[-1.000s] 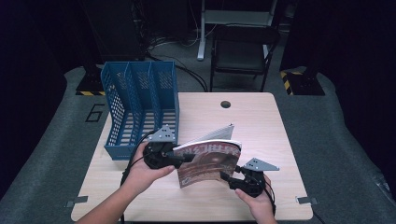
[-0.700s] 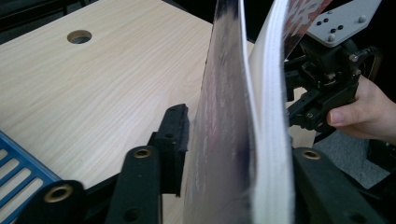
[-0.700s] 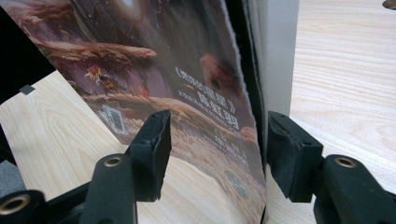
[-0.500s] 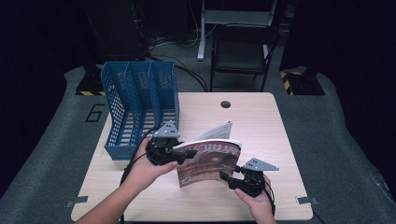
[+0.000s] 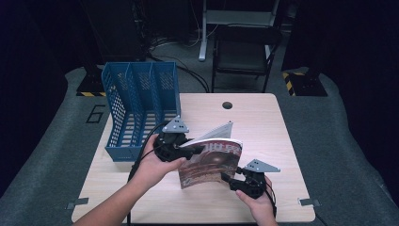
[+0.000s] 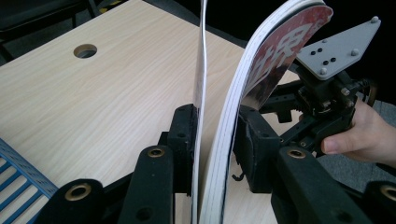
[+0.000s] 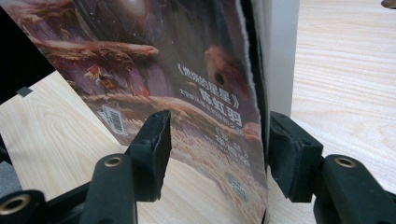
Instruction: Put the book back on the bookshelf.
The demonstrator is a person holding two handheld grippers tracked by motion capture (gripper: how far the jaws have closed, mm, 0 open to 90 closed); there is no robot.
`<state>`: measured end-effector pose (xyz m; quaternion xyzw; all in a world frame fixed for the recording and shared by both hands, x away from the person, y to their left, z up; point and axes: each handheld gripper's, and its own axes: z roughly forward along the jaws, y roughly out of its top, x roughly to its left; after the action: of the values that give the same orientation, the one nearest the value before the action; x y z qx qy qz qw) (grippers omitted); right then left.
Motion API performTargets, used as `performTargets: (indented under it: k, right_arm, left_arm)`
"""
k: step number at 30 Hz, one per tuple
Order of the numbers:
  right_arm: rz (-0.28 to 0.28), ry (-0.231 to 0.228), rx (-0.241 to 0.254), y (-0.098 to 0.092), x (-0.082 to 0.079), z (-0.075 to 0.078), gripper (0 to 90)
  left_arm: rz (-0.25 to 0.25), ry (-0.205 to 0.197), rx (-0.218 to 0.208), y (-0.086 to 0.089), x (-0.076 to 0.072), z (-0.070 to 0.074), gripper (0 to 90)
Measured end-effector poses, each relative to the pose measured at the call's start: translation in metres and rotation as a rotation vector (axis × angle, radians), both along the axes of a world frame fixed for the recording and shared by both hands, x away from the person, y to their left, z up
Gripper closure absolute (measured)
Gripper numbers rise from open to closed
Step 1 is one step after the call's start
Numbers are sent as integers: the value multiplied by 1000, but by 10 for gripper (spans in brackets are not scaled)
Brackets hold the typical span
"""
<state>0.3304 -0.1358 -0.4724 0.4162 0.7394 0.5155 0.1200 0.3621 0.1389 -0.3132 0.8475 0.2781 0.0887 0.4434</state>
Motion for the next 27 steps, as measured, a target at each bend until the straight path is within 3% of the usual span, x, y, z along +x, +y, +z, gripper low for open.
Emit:
performTargets:
  k: [7, 20, 27]
  right_arm:
    - [0, -6, 1, 2, 0, 0, 432]
    - [2, -2, 9, 3, 0, 0, 432]
    - [7, -5, 4, 2, 1, -1, 432]
  left_arm:
    - [28, -7, 23, -3, 1, 2, 737]
    - [14, -5, 52, -5, 2, 4, 822]
    - [0, 27, 55, -5, 4, 4, 812]
